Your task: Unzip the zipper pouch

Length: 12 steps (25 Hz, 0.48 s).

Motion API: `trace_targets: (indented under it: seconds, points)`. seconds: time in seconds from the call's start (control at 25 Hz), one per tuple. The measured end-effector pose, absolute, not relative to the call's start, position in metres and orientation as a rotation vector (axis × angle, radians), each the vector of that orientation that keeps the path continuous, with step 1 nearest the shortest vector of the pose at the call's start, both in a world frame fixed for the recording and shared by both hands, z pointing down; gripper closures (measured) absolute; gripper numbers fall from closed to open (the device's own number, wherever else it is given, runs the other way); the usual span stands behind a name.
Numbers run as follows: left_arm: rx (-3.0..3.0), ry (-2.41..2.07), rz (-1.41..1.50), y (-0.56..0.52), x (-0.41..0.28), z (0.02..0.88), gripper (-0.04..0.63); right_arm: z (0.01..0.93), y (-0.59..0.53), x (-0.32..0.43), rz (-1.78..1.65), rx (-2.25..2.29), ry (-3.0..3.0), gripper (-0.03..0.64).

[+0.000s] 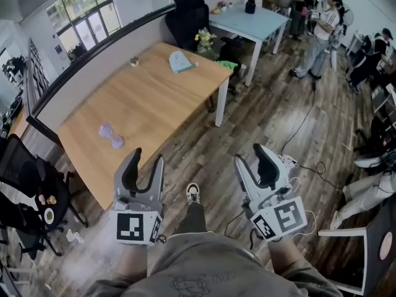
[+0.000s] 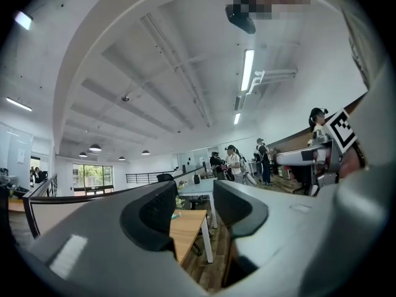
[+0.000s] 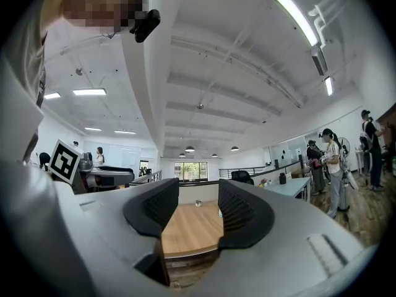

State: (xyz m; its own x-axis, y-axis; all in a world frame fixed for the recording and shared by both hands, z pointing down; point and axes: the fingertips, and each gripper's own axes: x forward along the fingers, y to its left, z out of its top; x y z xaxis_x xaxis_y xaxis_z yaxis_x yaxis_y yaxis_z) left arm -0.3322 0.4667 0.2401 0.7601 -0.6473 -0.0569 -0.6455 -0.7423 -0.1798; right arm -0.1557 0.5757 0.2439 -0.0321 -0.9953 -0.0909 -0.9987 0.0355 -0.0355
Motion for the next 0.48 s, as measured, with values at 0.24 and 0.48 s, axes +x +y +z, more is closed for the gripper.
trace_targets:
  seconds: [0.24,0.48]
  points:
    - [-2.786,1.011,-0.034,0.405,-0.305,0.247,0.402,0.252,0.513,-0.131,0.026,-2.121,2.224,0.434]
    - [-2.788,1.005,-0.075,0.332,-0.279,0.254,0.402,0.261,0.437,-0.108,-0.033,-2.12,2.258,0.434]
